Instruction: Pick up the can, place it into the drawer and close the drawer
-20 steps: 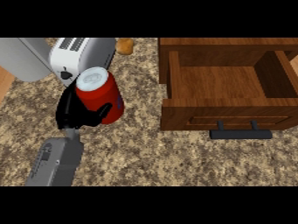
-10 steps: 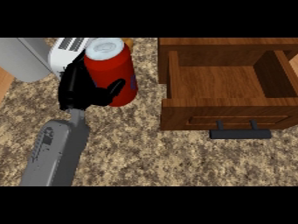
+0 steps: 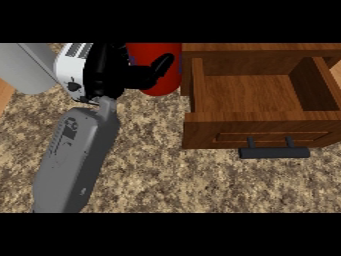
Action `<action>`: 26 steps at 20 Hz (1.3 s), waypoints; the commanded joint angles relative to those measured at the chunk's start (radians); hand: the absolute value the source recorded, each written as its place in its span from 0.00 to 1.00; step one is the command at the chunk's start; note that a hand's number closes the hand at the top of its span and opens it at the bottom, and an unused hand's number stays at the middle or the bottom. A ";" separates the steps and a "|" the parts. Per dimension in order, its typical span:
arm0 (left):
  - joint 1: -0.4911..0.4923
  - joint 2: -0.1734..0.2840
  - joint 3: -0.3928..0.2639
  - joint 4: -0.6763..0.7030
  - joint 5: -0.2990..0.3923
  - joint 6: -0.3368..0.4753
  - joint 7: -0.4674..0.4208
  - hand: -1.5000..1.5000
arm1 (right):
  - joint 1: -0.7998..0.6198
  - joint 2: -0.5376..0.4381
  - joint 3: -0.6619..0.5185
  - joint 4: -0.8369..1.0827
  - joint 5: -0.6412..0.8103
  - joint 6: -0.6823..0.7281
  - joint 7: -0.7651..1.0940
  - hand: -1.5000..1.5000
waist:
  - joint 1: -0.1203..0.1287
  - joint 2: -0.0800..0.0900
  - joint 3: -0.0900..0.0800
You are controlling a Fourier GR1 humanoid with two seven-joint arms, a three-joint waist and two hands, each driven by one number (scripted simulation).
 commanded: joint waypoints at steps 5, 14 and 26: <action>-0.181 -0.005 -0.065 0.182 0.039 0.125 -0.055 1.00 | 0.020 0.005 0.006 -0.004 -0.016 0.017 0.003 0.00 | -0.009 0.002 0.000; -0.396 -0.005 -0.100 0.442 0.142 0.177 -0.141 1.00 | -0.036 0.005 0.051 -0.021 0.020 -0.037 0.025 0.00 | -0.021 0.006 0.000; -0.575 -0.005 -0.267 0.626 0.365 0.292 -0.181 1.00 | -0.074 -0.046 -0.011 -0.013 -0.031 -0.029 0.076 0.00 | -0.042 0.007 0.001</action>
